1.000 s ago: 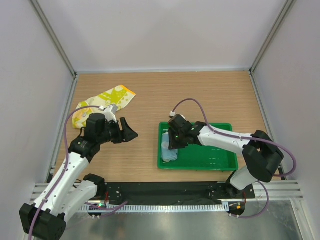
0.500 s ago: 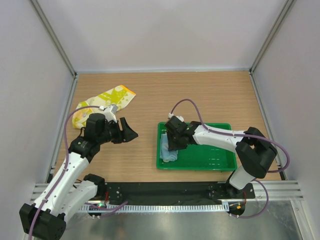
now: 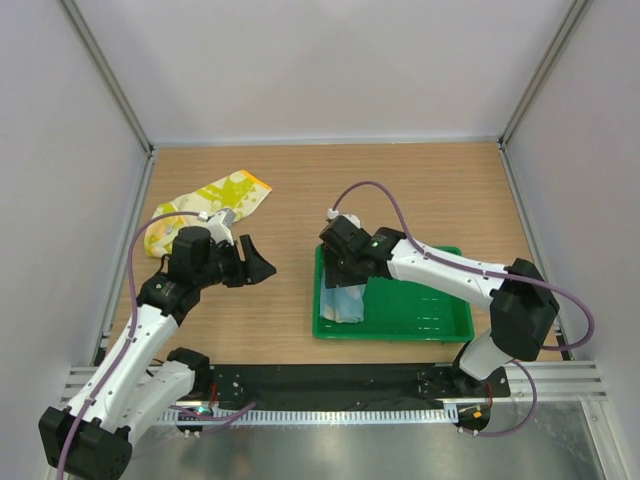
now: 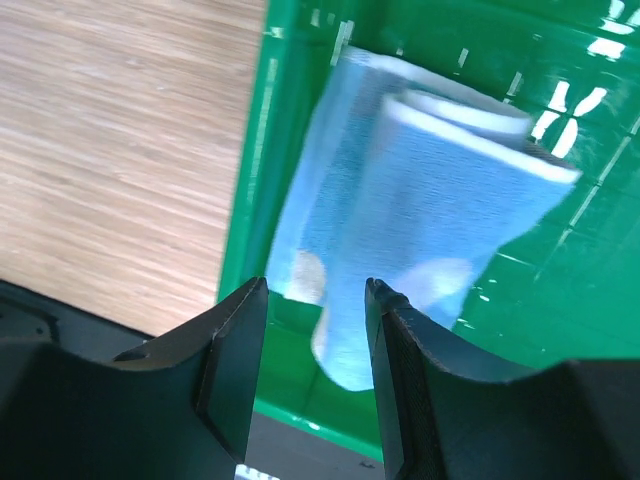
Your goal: Roll the towels
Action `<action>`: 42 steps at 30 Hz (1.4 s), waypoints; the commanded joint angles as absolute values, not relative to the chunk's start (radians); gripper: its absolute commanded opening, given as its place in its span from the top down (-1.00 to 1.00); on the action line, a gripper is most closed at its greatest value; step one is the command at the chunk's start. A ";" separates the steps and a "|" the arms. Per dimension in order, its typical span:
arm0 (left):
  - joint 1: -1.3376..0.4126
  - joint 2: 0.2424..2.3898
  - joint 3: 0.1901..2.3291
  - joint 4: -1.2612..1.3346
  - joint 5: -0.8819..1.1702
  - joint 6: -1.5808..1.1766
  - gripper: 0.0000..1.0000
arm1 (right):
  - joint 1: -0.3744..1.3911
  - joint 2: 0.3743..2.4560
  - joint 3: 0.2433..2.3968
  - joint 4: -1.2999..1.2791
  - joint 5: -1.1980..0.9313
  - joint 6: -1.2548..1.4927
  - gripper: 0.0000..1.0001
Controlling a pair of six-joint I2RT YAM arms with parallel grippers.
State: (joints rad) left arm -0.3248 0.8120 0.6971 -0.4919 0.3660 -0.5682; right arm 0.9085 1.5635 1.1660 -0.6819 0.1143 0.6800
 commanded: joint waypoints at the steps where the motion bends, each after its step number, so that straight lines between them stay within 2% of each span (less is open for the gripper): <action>1: -0.319 0.807 0.706 -0.486 0.364 -0.566 -0.25 | 0.931 1.535 1.223 -0.681 0.100 0.657 -0.01; 5: -0.321 0.808 0.706 -0.486 0.364 -0.568 -0.25 | 0.963 1.586 1.282 -0.647 0.068 0.646 -0.02; 11: -0.319 0.807 0.706 -0.486 0.359 -0.568 -0.25 | 1.011 1.771 1.417 -0.627 0.028 0.627 0.00; 20: -0.321 0.796 0.707 -0.491 0.344 -0.566 -0.25 | 1.022 1.953 1.531 -0.762 0.110 0.655 0.19; 31: -0.321 0.808 0.707 -0.491 0.345 -0.568 -0.25 | 1.017 1.875 1.373 -0.884 0.270 0.690 0.18; 42: -0.319 0.821 0.706 -0.492 0.347 -0.569 -0.25 | 0.873 1.692 1.140 -0.887 0.281 0.683 0.17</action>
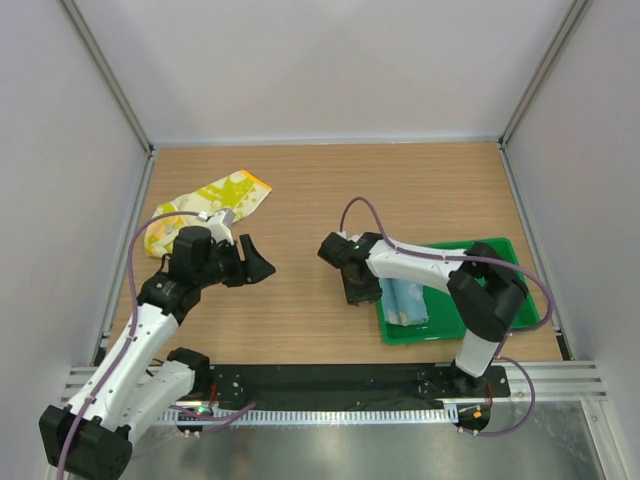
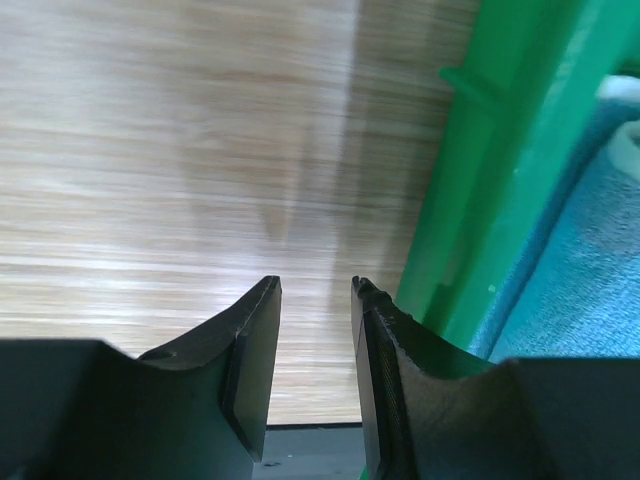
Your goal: Roll the towels
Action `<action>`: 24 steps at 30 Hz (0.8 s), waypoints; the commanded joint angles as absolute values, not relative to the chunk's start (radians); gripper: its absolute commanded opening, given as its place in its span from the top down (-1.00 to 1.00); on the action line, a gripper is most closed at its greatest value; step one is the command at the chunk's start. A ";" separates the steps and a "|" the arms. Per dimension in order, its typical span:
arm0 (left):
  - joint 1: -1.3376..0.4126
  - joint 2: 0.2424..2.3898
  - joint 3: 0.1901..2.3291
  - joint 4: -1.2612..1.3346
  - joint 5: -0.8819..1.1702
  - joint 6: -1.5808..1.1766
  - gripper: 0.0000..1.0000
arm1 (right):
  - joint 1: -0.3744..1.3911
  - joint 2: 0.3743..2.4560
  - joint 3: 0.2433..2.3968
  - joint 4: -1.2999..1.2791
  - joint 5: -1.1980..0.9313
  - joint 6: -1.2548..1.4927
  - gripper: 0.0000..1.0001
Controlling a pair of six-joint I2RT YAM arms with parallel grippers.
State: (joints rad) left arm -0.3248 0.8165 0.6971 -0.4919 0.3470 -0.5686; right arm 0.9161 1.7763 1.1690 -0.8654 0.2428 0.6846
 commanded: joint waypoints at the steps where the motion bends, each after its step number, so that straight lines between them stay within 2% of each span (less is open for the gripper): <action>1: -0.319 0.822 0.706 -0.492 0.348 -0.569 -0.25 | 0.861 1.666 1.118 -0.887 0.281 0.672 0.17; 16: -0.319 0.853 0.707 -0.497 0.321 -0.574 -0.25 | 0.657 1.536 1.023 -0.887 0.249 0.566 0.16; 21: -0.319 0.938 0.756 -0.492 0.238 -0.587 -0.26 | 0.655 1.511 1.038 -0.816 0.167 0.526 0.16; 24: -0.321 1.023 0.804 -0.485 0.143 -0.607 -0.34 | 0.655 1.486 1.064 -0.772 0.095 0.497 0.15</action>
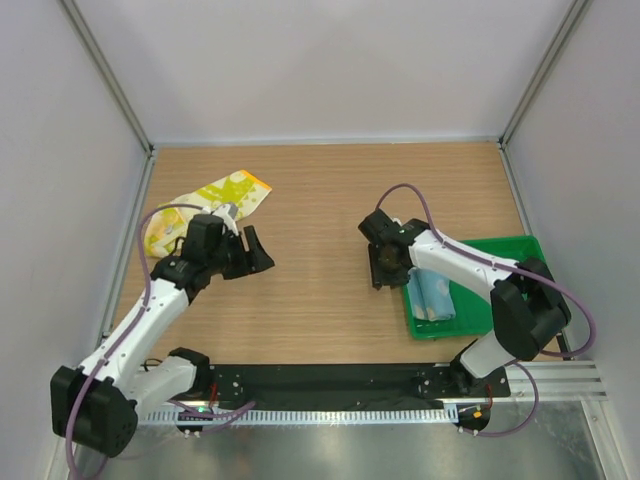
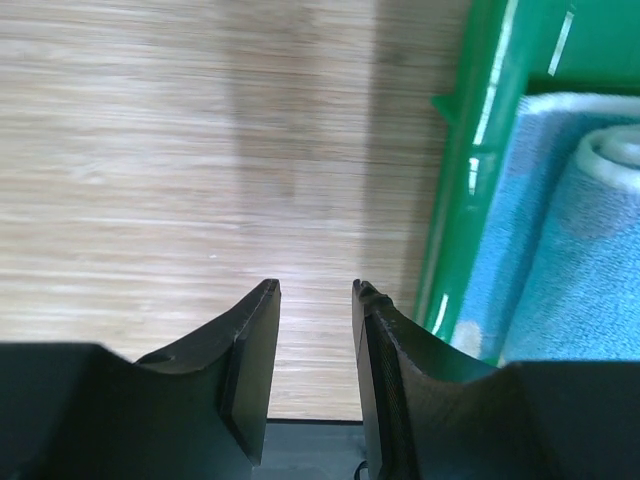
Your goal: Roll the towels
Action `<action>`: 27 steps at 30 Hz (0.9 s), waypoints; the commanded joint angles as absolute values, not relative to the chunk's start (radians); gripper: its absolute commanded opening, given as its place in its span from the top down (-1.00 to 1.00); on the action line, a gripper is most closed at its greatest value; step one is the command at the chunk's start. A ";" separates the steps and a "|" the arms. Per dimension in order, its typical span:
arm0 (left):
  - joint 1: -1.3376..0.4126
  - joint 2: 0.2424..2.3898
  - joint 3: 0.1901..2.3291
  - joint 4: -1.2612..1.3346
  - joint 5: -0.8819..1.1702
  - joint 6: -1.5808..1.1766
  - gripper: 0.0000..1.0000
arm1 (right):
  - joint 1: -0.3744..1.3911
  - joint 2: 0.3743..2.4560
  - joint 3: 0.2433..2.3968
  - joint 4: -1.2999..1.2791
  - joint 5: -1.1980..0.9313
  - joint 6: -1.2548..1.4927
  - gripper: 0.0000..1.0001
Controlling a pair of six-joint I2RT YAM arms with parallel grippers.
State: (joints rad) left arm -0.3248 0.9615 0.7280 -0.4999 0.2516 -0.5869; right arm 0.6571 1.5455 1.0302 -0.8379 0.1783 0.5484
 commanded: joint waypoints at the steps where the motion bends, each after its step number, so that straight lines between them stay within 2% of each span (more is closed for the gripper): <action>1: -0.321 1.050 0.846 -0.482 0.120 -0.607 -0.36 | 0.657 1.479 1.086 -0.766 0.083 0.485 0.15; 4: -0.321 1.199 0.961 -0.476 0.067 -0.540 -0.48 | 0.657 1.465 1.129 -0.761 0.066 0.471 0.11; 6: -0.321 1.288 1.046 -0.501 0.026 -0.493 -0.48 | 0.655 1.465 1.152 -0.768 0.051 0.457 0.10; 13: -0.319 1.841 1.507 -0.672 -0.323 -0.356 -0.33 | 0.657 1.445 1.161 -0.778 0.025 0.436 0.10; 21: -0.321 2.261 2.001 -0.833 -0.405 -0.236 -0.19 | 0.655 1.394 1.085 -0.787 0.029 0.419 0.10; 27: -0.316 2.393 2.120 -0.854 -0.393 -0.215 -0.26 | 0.657 1.365 1.048 -0.773 0.014 0.428 0.10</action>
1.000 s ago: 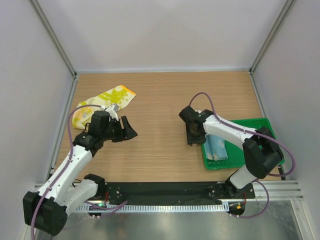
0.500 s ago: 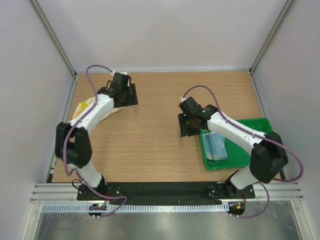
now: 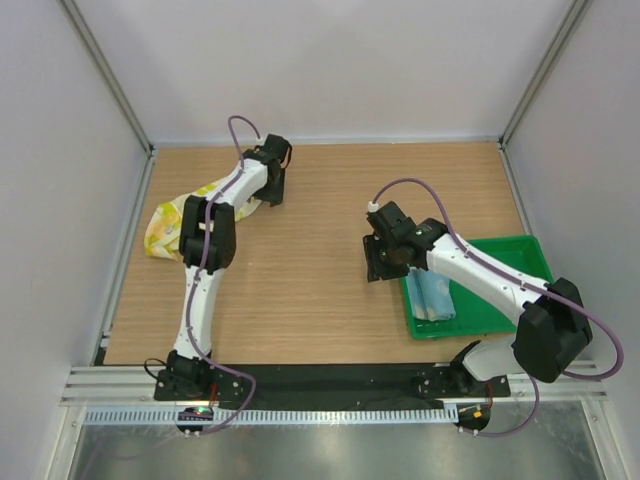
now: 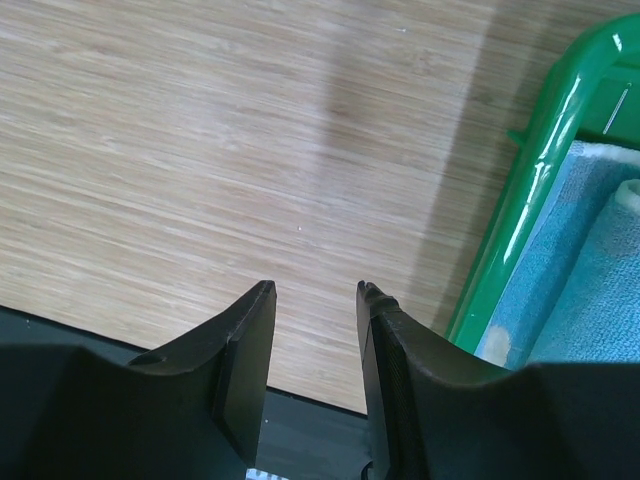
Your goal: Roll the towels
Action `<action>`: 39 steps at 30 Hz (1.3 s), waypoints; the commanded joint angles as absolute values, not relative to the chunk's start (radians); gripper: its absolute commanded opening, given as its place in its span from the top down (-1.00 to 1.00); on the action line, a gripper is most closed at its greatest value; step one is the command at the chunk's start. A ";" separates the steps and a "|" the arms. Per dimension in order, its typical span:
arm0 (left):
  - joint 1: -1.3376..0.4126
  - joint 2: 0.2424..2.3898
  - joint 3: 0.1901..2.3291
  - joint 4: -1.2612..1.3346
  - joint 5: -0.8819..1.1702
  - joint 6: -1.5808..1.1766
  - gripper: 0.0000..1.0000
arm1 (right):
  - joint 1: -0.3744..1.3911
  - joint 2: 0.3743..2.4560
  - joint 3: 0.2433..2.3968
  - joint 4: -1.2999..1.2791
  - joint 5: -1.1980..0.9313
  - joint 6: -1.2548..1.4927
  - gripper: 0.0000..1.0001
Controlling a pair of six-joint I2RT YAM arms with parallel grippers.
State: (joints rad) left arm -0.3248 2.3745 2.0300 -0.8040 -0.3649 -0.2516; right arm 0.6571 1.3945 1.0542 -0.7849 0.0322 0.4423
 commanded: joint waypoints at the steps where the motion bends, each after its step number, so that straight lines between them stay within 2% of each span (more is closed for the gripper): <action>1: -0.311 2.407 2.156 -0.865 -0.390 -0.216 -0.26 | 0.657 1.368 1.046 -0.776 0.015 0.423 0.10; 6: -0.285 2.442 2.187 -0.871 -0.341 -0.259 -0.16 | 0.657 1.365 1.043 -0.784 0.031 0.419 0.10; 12: -0.252 2.473 2.187 -0.861 -0.262 -0.278 0.13 | 0.657 1.361 1.031 -0.788 0.037 0.414 0.10; 15: -0.245 2.500 2.216 -0.874 -0.239 -0.268 0.35 | 0.655 1.361 1.025 -0.787 0.040 0.416 0.10; 17: -0.244 2.519 2.230 -0.882 -0.207 -0.261 0.57 | 0.657 1.361 1.020 -0.784 0.040 0.417 0.10; 19: -0.242 2.526 2.247 -0.885 -0.183 -0.258 0.91 | 0.657 1.361 1.016 -0.781 0.035 0.422 0.10; 20: -0.242 2.530 2.252 -0.894 -0.166 -0.259 1.00 | 0.657 1.361 1.014 -0.779 0.035 0.422 0.10; 25: -0.248 2.447 2.163 -0.874 -0.063 -0.290 1.00 | 0.657 1.345 1.020 -0.766 0.051 0.443 0.10; 27: -0.262 2.349 2.103 -0.844 -0.017 -0.308 0.99 | 0.657 1.339 1.031 -0.756 0.045 0.449 0.03; 30: -0.311 2.238 1.946 -0.799 -0.006 -0.339 0.99 | 0.644 1.367 1.052 -0.738 0.014 0.460 -0.05; 37: -0.446 1.926 1.561 -0.661 0.156 -0.500 0.99 | 0.618 1.466 1.072 -0.593 -0.179 0.538 -0.06; 39: -0.503 1.902 1.476 -0.609 0.202 -0.537 0.99 | 0.618 1.505 1.069 -0.539 -0.222 0.566 -0.07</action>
State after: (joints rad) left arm -0.4461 1.9621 1.5448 -0.7208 0.0868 -0.4442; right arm 0.6220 1.4651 1.0386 -0.6617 -0.1032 0.5098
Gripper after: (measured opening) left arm 0.005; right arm 0.532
